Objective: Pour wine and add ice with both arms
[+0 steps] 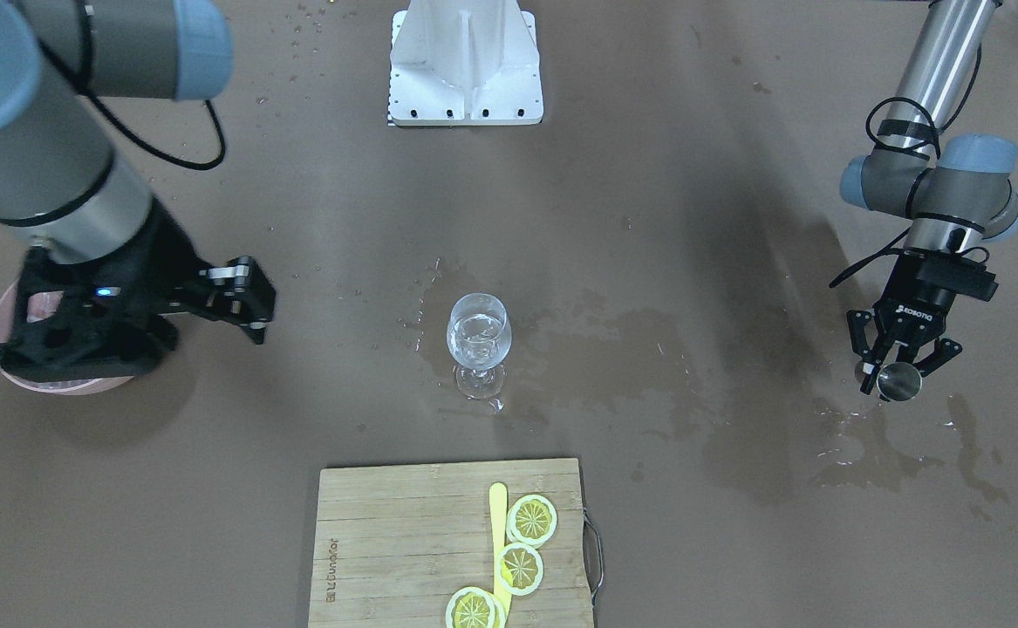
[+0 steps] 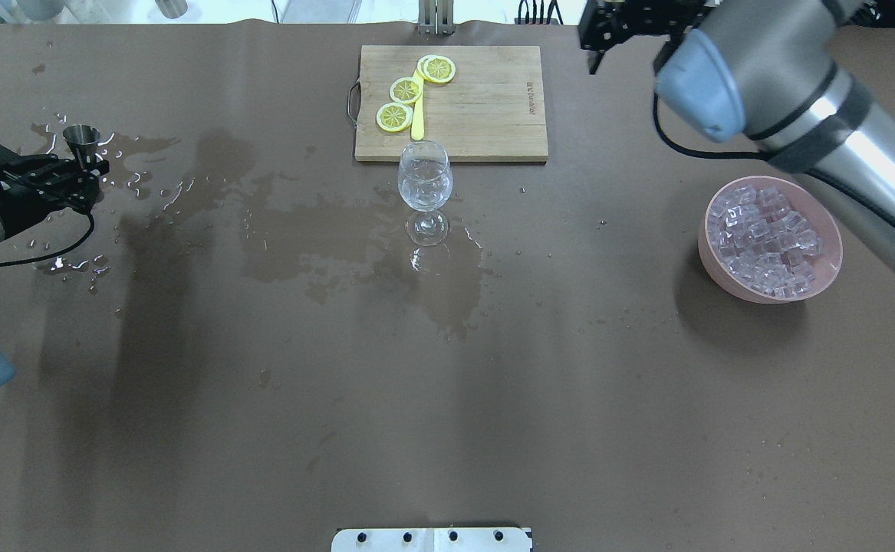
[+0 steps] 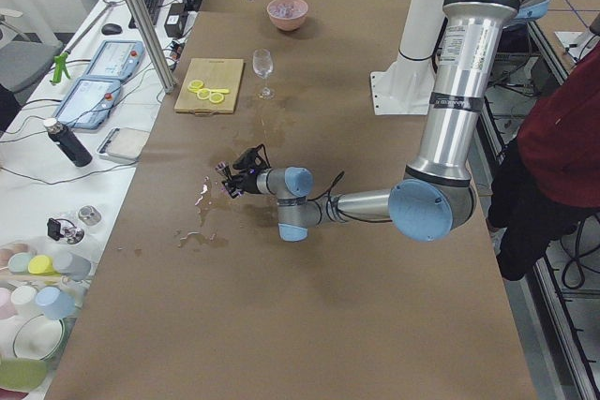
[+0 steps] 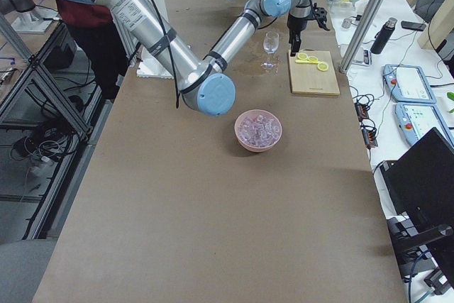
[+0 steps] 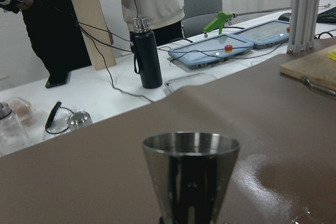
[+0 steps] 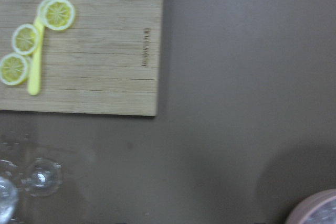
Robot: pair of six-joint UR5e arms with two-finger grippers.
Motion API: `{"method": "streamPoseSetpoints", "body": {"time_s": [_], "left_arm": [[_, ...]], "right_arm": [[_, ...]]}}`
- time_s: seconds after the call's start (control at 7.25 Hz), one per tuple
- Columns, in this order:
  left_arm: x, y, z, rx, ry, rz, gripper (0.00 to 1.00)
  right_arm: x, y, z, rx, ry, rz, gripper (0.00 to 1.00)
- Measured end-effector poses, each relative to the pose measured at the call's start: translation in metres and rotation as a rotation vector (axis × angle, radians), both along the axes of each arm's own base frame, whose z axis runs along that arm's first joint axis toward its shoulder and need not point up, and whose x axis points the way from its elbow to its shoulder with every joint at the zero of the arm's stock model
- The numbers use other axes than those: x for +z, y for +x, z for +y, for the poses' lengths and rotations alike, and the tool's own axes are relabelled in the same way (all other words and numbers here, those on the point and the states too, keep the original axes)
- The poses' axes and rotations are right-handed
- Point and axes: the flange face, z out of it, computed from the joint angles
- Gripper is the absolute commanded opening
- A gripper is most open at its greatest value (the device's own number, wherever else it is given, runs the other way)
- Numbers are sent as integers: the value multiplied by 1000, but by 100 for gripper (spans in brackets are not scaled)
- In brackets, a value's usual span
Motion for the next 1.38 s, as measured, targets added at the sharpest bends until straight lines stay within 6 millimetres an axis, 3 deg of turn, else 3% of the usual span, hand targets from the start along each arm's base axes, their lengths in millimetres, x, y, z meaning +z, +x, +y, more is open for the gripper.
{"method": "streamPoseSetpoints", "body": {"time_s": [0.28,0.55,0.69,0.97,1.1,1.38], "left_arm": [[-4,7,-4,6,0,9,0],[-10,9,-6,8,8,19,2],[-14,11,-7,8,14,25,6],[-20,12,-9,8,24,33,13],[-22,13,-10,9,27,37,16],[-29,16,-14,9,36,44,23]], "right_arm": [[88,95,-19,-38,51,58,100],[180,168,-27,-74,28,96,100],[229,188,-16,-92,-3,105,100],[331,228,33,-74,-82,66,100],[369,248,59,-47,-119,42,100],[405,271,92,-11,-168,24,100]]}}
